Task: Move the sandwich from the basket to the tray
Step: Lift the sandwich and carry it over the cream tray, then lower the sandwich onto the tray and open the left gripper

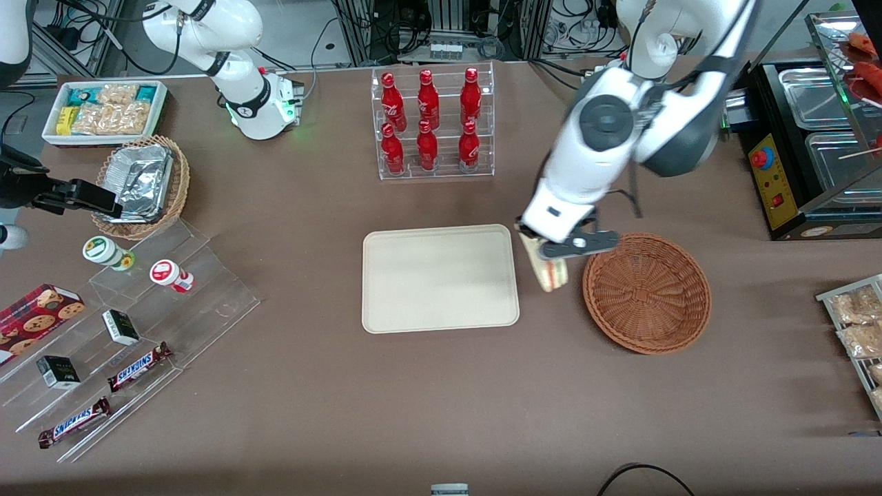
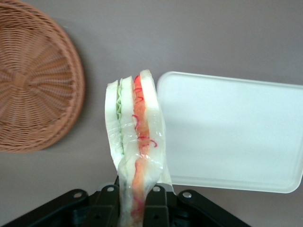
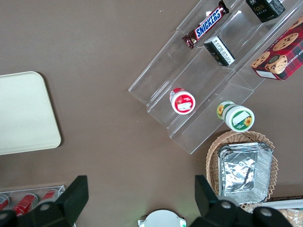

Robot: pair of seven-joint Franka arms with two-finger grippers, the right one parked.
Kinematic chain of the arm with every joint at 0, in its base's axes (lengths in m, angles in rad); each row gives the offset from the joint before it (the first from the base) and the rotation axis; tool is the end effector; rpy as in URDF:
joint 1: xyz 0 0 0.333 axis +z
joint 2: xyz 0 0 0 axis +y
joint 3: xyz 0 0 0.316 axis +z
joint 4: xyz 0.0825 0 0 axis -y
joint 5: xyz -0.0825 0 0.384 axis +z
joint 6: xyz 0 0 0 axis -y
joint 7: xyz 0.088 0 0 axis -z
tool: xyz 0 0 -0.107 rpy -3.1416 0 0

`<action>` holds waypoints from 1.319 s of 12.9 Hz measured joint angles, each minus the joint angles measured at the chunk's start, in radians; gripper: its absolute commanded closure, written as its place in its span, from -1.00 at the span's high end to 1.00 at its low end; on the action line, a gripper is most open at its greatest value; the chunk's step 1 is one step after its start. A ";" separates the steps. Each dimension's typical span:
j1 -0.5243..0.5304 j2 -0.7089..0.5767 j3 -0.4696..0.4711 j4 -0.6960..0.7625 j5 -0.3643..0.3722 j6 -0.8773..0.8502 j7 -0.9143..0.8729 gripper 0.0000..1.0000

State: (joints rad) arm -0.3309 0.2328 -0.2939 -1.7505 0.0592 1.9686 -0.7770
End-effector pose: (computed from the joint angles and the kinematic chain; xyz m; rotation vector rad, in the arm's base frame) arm 0.5148 -0.3519 0.4404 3.1275 0.2137 -0.0176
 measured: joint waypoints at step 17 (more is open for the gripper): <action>-0.284 0.545 0.005 0.346 0.196 0.145 -0.103 -1.00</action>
State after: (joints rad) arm -0.6145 0.7783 -0.2887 -1.4047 0.2548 2.1139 -0.8799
